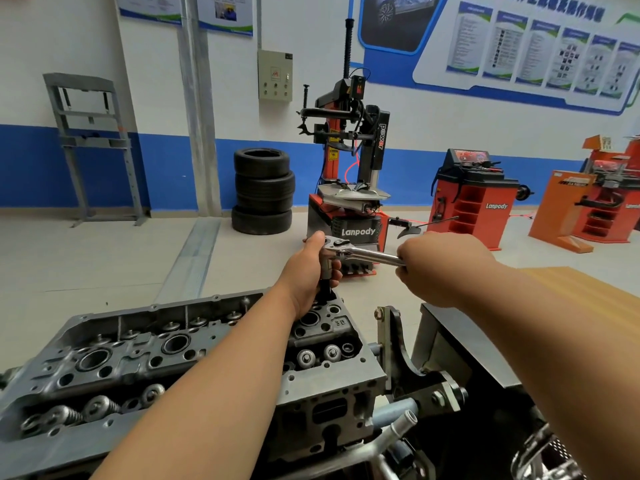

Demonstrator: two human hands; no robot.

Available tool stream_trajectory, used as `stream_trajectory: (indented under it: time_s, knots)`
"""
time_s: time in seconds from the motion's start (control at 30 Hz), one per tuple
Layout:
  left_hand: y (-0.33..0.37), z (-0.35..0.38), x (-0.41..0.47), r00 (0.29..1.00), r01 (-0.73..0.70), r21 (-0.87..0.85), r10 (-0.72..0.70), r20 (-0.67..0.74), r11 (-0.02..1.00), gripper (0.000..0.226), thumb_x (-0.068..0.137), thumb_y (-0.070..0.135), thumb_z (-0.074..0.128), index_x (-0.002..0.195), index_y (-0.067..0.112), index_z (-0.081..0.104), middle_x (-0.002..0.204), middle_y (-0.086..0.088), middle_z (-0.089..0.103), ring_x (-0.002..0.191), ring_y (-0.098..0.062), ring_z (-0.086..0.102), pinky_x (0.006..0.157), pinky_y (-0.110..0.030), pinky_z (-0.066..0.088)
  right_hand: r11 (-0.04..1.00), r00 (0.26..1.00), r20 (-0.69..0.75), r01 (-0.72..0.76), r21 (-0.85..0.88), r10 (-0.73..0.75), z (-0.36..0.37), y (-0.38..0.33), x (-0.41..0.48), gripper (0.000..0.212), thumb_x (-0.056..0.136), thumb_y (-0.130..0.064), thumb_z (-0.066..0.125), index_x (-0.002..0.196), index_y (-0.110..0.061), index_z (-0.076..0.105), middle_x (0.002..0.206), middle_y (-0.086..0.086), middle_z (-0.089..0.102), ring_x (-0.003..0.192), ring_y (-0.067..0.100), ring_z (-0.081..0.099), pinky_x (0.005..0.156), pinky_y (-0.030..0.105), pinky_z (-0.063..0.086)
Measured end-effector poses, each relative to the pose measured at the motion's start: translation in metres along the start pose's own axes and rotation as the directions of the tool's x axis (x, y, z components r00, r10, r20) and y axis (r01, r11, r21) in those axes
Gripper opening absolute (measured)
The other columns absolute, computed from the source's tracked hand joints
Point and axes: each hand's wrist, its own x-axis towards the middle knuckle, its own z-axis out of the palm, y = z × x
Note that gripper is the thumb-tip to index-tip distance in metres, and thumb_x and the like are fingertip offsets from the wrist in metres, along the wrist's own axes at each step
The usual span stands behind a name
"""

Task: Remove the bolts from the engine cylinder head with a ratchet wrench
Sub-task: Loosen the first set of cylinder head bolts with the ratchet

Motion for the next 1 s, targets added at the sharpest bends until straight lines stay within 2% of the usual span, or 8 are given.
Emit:
stream_trajectory:
  time_s: [0.07, 0.17, 0.3, 0.5, 0.7, 0.83, 0.93, 1.0]
  knots:
    - [-0.002, -0.001, 0.003, 1.000, -0.016, -0.004, 0.016, 0.019, 1.000, 0.042, 0.101, 0.040, 0.037, 0.093, 0.007, 0.061, 0.062, -0.003, 0.063, 0.062, -0.017, 0.056, 0.065, -0.032, 0.047, 0.999, 1.000, 0.016, -0.015, 0.050, 0.014, -0.001, -0.008, -0.012, 0.014, 0.091, -0.020, 0.047, 0.102, -0.022, 0.055, 0.075, -0.002, 0.051, 0.067, 0.014, 0.053, 0.057, 0.029, 0.050]
    - [-0.004, 0.003, 0.006, 0.999, -0.040, -0.048, 0.041, 0.023, 0.998, 0.037, 0.101, 0.035, 0.038, 0.096, 0.006, 0.060, 0.066, -0.004, 0.068, 0.057, -0.015, 0.060, 0.062, -0.031, 0.049, 0.988, 0.999, 0.034, -0.005, 0.153, 0.000, 0.000, -0.025, -0.049, 0.012, 0.086, -0.020, 0.046, 0.093, -0.024, 0.037, 0.074, -0.005, 0.042, 0.060, 0.012, 0.042, 0.046, 0.028, 0.030]
    - [-0.003, 0.007, 0.007, 0.998, -0.054, -0.055, 0.056, 0.030, 0.997, 0.037, 0.101, 0.035, 0.038, 0.093, 0.006, 0.059, 0.064, -0.006, 0.068, 0.052, -0.016, 0.060, 0.056, -0.030, 0.049, 0.987, 0.994, 0.023, -0.109, 0.119, 0.107, -0.001, -0.031, -0.077, 0.022, 0.086, -0.020, 0.049, 0.092, -0.024, 0.029, 0.071, -0.006, 0.038, 0.055, 0.012, 0.036, 0.043, 0.028, 0.021]
    - [-0.002, 0.009, 0.003, 1.000, -0.007, -0.022, 0.008, 0.023, 1.000, 0.041, 0.099, 0.040, 0.040, 0.082, 0.008, 0.059, 0.055, -0.002, 0.059, 0.048, -0.014, 0.052, 0.055, -0.030, 0.043, 0.970, 0.978, 0.025, -0.207, 0.125, 0.205, 0.000, -0.028, -0.055, 0.013, 0.087, -0.017, 0.049, 0.082, -0.026, 0.041, 0.071, -0.003, 0.046, 0.058, 0.015, 0.045, 0.044, 0.026, 0.030]
    - [-0.002, 0.012, 0.001, 1.000, -0.002, 0.007, 0.002, -0.007, 1.000, 0.043, 0.098, 0.041, 0.038, 0.073, 0.011, 0.057, 0.051, -0.001, 0.053, 0.048, -0.015, 0.047, 0.054, -0.030, 0.039, 0.979, 0.981, -0.081, -0.165, 0.117, 0.174, 0.017, -0.018, -0.044, 0.027, 0.087, -0.030, 0.053, 0.066, -0.026, 0.038, 0.068, -0.003, 0.048, 0.058, 0.015, 0.048, 0.044, 0.026, 0.034]
    - [-0.002, 0.012, 0.003, 0.999, -0.014, 0.025, 0.015, -0.052, 1.000, 0.041, 0.097, 0.041, 0.038, 0.069, 0.015, 0.054, 0.051, 0.000, 0.052, 0.047, -0.013, 0.046, 0.054, -0.029, 0.039, 0.993, 0.984, -0.154, -0.079, 0.090, 0.092, 0.025, 0.010, -0.021, 0.015, 0.088, -0.028, 0.050, 0.074, -0.026, 0.051, 0.066, -0.003, 0.052, 0.059, 0.014, 0.052, 0.054, 0.030, 0.051]
    - [-0.009, 0.012, 0.001, 0.997, -0.079, 0.079, 0.080, -0.010, 0.994, 0.038, 0.095, 0.039, 0.039, 0.069, 0.016, 0.055, 0.052, 0.002, 0.052, 0.051, -0.012, 0.045, 0.053, -0.028, 0.037, 0.999, 0.974, -0.223, -0.019, 0.034, 0.026, 0.046, 0.042, 0.006, 0.015, 0.092, -0.034, 0.045, 0.086, -0.026, 0.056, 0.073, -0.004, 0.058, 0.065, 0.015, 0.055, 0.059, 0.032, 0.054]
    - [-0.014, 0.012, 0.001, 0.992, -0.127, 0.119, 0.125, 0.023, 0.985, 0.037, 0.093, 0.039, 0.040, 0.069, 0.015, 0.056, 0.057, -0.001, 0.050, 0.052, -0.013, 0.043, 0.053, -0.028, 0.035, 0.994, 0.956, -0.282, -0.055, 0.091, 0.079, 0.063, 0.048, 0.041, 0.014, 0.093, -0.028, 0.044, 0.091, -0.022, 0.057, 0.082, 0.001, 0.062, 0.070, 0.019, 0.055, 0.061, 0.033, 0.053]
